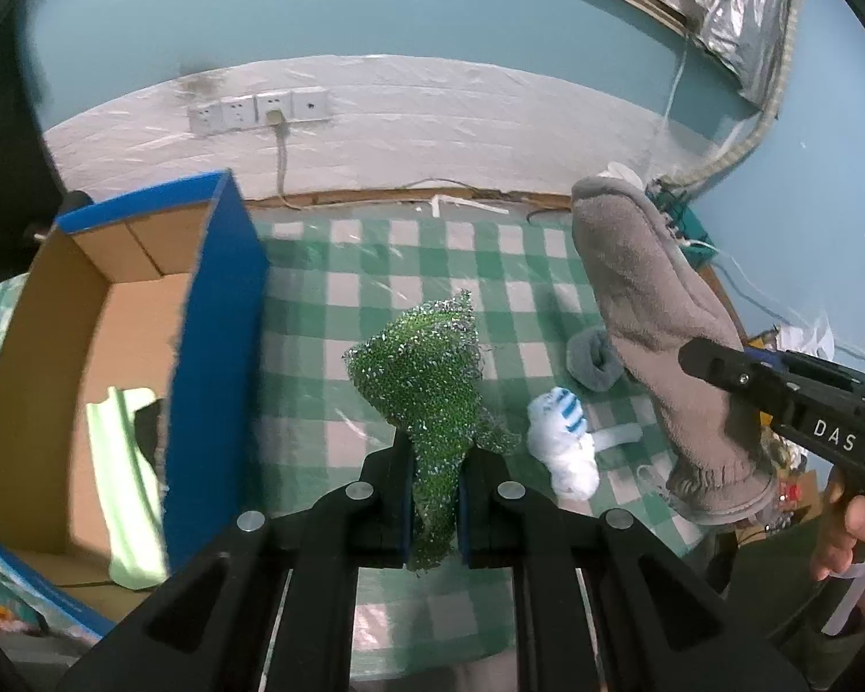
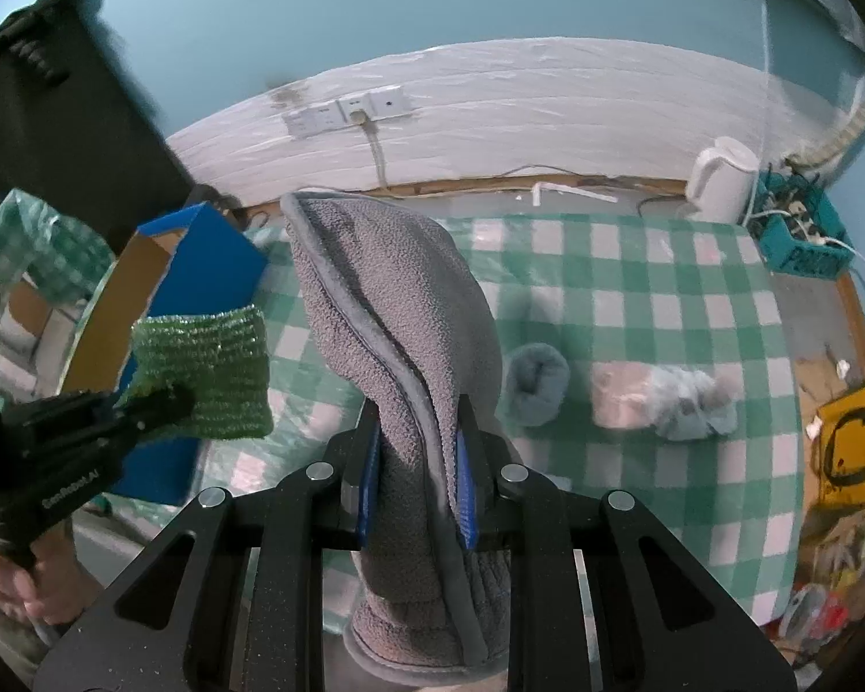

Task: Organize soft objects
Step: 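Lift the tinsel scrubber and grey mitten and carry both toward the box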

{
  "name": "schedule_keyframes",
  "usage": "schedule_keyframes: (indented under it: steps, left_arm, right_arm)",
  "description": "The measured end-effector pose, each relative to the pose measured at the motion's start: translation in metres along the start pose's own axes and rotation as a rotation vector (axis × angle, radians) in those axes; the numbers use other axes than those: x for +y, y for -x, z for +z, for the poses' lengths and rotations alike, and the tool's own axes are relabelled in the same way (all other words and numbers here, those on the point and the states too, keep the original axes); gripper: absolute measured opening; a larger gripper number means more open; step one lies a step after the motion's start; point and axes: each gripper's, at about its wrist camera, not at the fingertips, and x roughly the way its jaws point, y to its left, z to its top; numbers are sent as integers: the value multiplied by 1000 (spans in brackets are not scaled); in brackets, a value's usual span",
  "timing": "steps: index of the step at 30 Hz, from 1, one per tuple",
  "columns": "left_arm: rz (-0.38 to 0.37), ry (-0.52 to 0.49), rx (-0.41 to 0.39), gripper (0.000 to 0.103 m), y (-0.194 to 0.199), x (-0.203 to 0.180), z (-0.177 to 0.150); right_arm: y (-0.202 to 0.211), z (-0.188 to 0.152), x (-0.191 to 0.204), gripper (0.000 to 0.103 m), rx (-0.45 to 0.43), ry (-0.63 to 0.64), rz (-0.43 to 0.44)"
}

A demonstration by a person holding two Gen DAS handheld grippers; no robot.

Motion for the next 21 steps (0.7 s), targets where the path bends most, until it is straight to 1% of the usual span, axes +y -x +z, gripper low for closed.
schedule_keyframes:
  steps: [15,21]
  left_arm:
    - [36,93,-67,11,34,59,5]
    - [70,129,-101,11,50,85,6]
  right_arm:
    - [-14,25,63,19,-1,97,72]
    - [-19,35,93,20,0,134,97]
